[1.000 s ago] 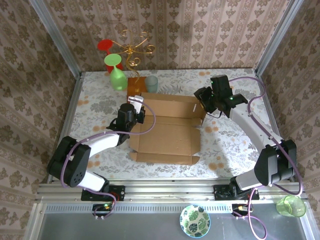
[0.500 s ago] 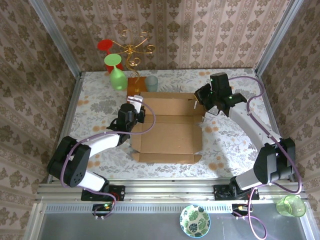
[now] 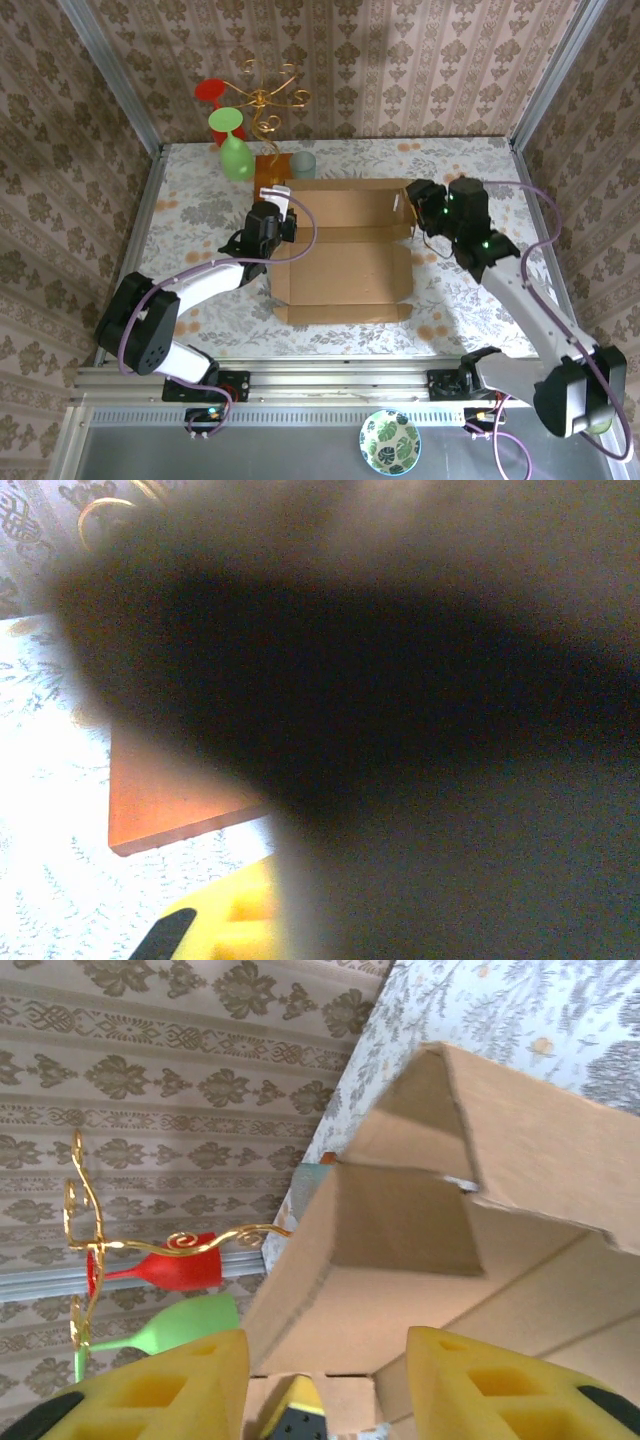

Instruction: Fold the paper box

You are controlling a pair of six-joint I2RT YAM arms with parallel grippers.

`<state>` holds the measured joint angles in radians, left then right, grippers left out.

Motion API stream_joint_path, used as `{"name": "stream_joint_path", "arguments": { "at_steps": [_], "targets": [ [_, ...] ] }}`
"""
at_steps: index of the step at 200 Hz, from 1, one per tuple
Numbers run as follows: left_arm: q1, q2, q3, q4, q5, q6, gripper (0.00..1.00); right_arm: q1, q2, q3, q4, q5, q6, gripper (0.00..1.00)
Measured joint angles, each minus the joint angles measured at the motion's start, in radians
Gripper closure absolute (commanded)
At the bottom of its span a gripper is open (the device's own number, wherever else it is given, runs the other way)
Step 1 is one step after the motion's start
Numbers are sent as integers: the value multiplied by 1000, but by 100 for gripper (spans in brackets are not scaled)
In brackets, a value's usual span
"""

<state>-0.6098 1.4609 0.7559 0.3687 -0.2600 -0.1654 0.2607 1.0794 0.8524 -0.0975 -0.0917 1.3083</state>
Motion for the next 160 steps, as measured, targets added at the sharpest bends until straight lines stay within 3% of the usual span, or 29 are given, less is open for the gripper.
{"name": "stream_joint_path", "arguments": {
  "at_steps": [25, 79, 127, 160],
  "targets": [
    [0, 0, 5, -13, -5, 0, 100, 7, 7, -108, 36, 1, 9, 70],
    [-6, 9, 7, -25, -7, 0, 100, -11, 196, -115, 79, -5, 1, 76],
    [-6, 23, 17, -25, -6, 0, 100, -149, 243, -116, 101, -20, -46, 70],
    [-6, 33, 19, -26, -6, 0, 100, -169, 297, -117, 103, -51, -82, 63]
  ]
}}
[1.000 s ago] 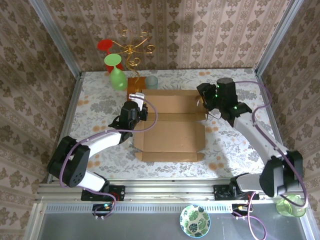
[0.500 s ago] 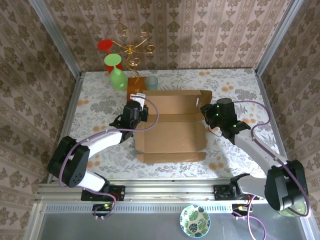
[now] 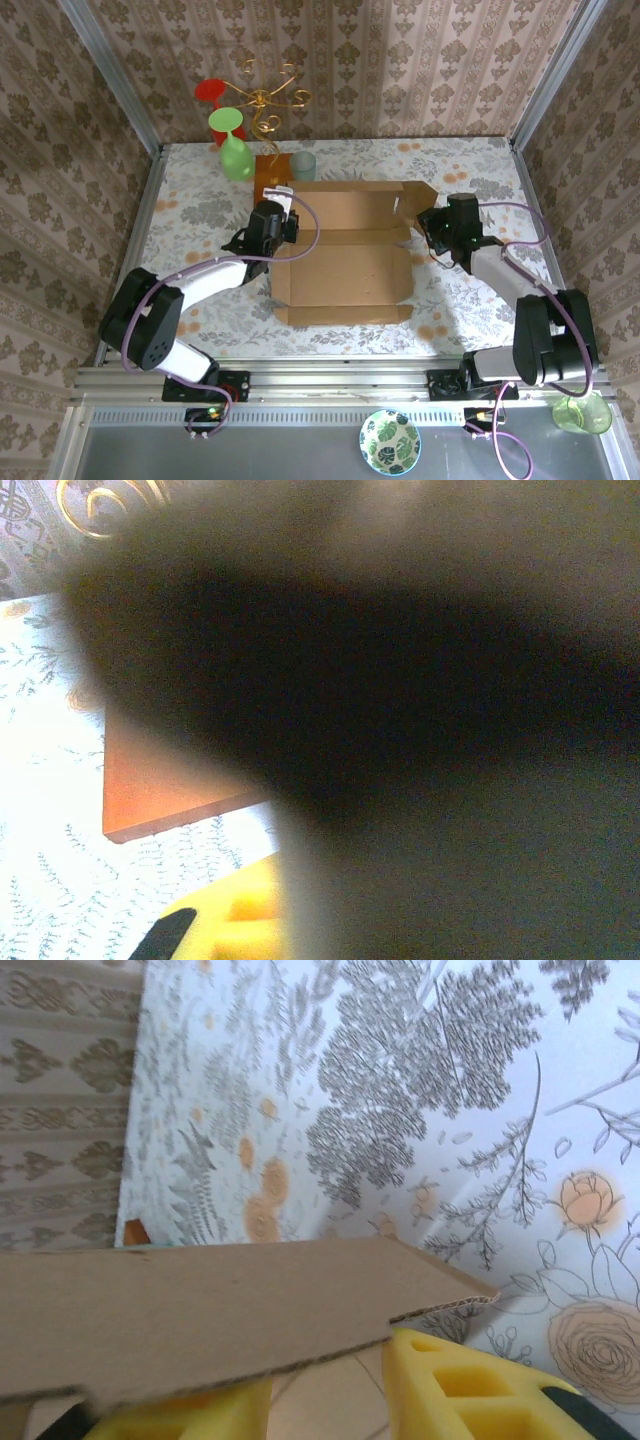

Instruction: Fold the paper box

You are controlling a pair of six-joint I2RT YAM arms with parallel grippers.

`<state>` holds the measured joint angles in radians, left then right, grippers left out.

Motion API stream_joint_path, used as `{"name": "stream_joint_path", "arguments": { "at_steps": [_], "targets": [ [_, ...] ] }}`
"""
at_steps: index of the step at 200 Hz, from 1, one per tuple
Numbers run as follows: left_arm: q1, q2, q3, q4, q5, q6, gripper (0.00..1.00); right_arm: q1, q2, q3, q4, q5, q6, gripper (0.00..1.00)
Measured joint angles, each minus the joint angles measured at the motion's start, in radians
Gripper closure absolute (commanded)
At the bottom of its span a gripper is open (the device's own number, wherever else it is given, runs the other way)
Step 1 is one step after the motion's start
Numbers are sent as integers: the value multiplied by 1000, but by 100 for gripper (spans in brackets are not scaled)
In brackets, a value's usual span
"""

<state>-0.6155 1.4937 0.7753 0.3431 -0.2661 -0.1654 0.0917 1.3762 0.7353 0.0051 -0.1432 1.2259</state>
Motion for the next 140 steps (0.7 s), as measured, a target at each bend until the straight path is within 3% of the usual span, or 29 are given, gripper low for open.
{"name": "stream_joint_path", "arguments": {
  "at_steps": [40, 140],
  "targets": [
    [2, 11, 1, 0, 1, 0, 100, 0, 81, -11, 28, -38, -34, 54],
    [8, 36, 15, 1, 19, -1, 100, 10, 215, -16, 196, -112, -37, 55]
  ]
}}
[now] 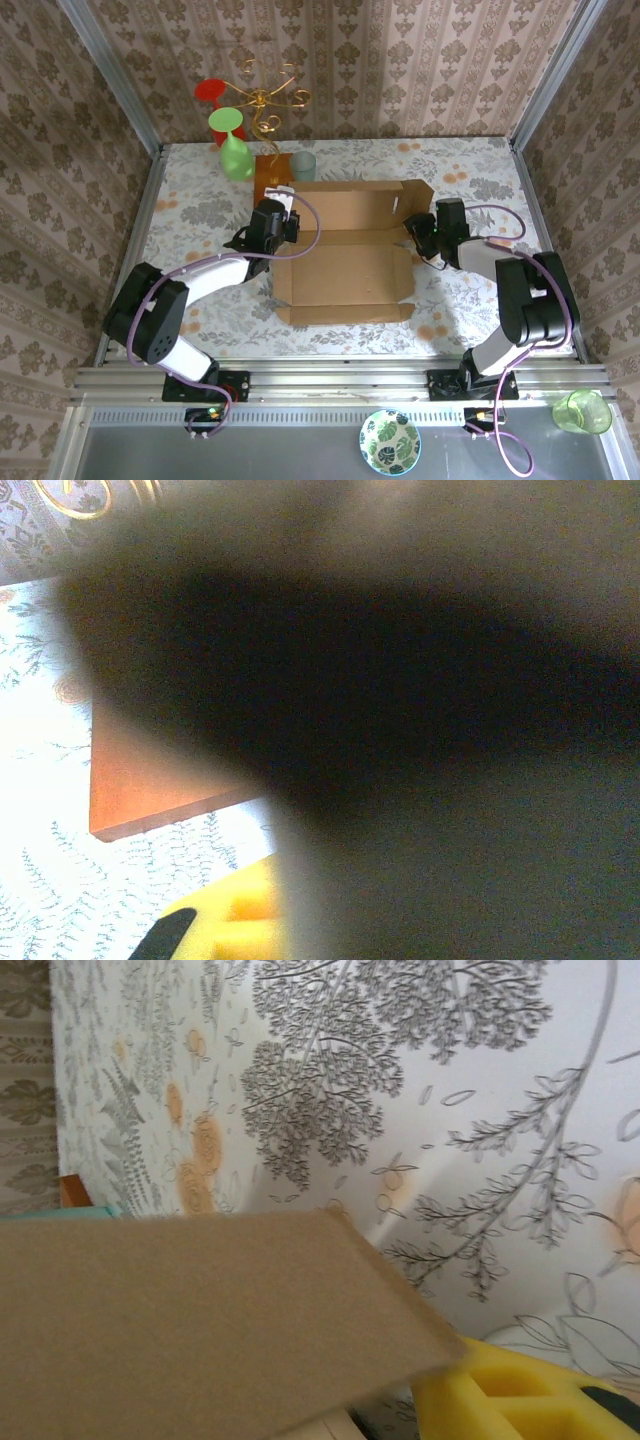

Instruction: Fold the paper box

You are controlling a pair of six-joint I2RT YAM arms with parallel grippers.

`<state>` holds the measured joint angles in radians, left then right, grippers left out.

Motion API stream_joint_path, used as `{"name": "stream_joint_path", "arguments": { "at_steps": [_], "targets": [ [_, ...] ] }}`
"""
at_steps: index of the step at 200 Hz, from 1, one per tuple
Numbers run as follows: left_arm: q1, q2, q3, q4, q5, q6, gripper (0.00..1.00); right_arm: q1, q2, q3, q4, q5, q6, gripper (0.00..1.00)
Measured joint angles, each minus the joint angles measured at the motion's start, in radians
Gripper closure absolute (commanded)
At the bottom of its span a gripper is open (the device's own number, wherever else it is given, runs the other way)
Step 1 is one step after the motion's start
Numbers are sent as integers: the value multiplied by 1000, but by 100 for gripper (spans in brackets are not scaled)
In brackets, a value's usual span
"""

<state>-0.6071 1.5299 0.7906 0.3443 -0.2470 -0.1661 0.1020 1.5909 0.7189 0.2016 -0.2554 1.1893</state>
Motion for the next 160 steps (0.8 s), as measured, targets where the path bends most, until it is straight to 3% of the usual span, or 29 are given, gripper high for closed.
{"name": "stream_joint_path", "arguments": {
  "at_steps": [59, 112, 160],
  "targets": [
    [2, 3, 0, 0, 3, -14, 100, 46, -2, -9, 86, -19, 64, 57],
    [13, 12, 0, 0, 1, -23, 100, 102, -1, -9, 86, -18, 79, 66],
    [13, 12, 0, -1, -9, -23, 100, 129, 42, 14, 72, -11, 67, 66]
  ]
}}
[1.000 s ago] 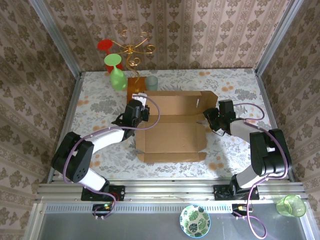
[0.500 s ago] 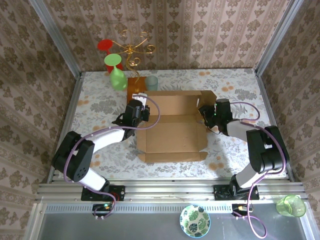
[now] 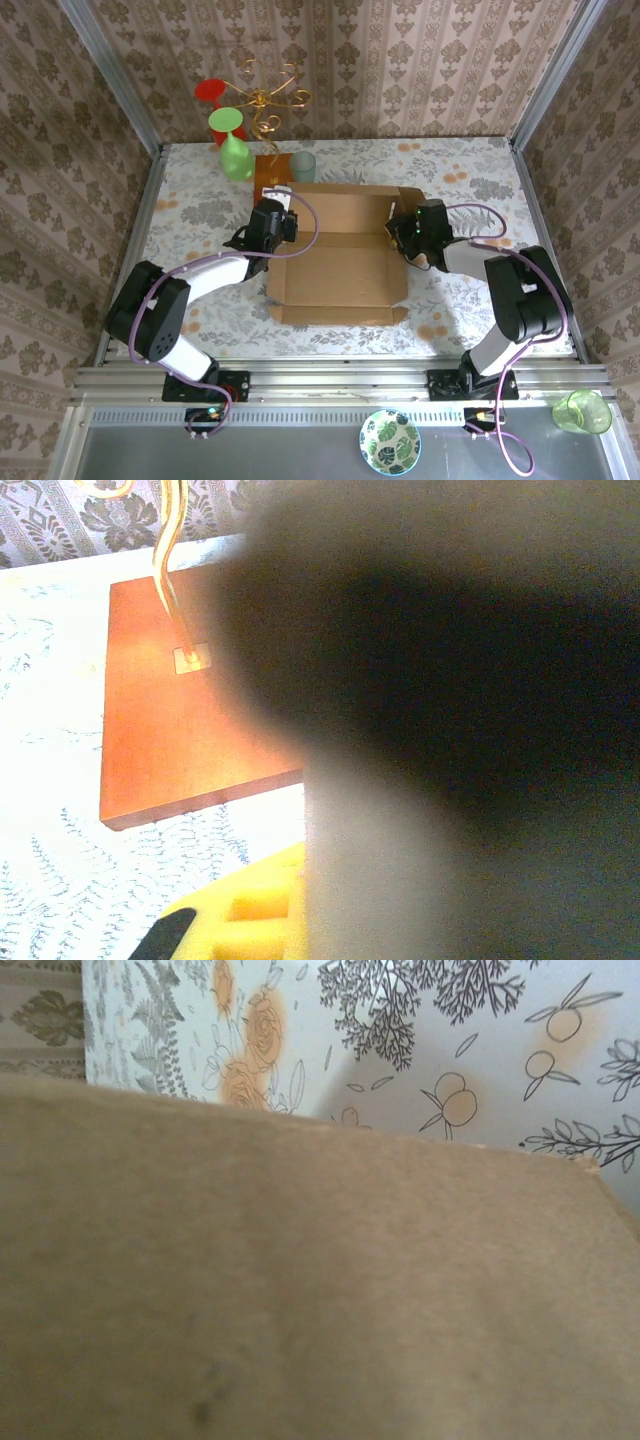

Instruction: Fold the paper box

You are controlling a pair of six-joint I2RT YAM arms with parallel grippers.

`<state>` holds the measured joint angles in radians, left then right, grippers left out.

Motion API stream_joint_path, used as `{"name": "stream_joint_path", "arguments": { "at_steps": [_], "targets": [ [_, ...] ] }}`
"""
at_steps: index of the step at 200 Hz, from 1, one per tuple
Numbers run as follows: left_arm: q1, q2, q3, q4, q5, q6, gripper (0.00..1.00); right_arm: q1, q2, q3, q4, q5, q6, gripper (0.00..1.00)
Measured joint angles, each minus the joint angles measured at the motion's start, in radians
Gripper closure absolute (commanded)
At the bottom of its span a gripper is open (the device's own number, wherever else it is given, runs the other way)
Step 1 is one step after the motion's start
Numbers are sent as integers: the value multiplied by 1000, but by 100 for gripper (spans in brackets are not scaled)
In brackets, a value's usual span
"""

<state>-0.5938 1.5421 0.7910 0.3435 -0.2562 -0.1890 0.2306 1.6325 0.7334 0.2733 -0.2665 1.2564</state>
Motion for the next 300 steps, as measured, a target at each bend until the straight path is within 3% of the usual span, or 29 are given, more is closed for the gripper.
{"name": "stream_joint_path", "arguments": {
  "at_steps": [61, 148, 210, 250, 300],
  "targets": [
    [0, 0, 0, 0, -14, -1, 100, 46, 4, 47, -64, 38, -34, 60],
    [5, 0, 0, -8, -3, -6, 100, 82, -6, 128, -197, 57, -140, 57],
    [46, 0, 0, -18, 23, -5, 100, 78, -236, 210, -365, 39, -348, 54],
    [75, 0, 0, -18, 43, 6, 100, 12, -455, 203, -377, -24, -463, 54],
    [107, -14, 0, -16, 92, 32, 100, -213, -671, 117, -330, -28, -512, 58]
  ]
}}
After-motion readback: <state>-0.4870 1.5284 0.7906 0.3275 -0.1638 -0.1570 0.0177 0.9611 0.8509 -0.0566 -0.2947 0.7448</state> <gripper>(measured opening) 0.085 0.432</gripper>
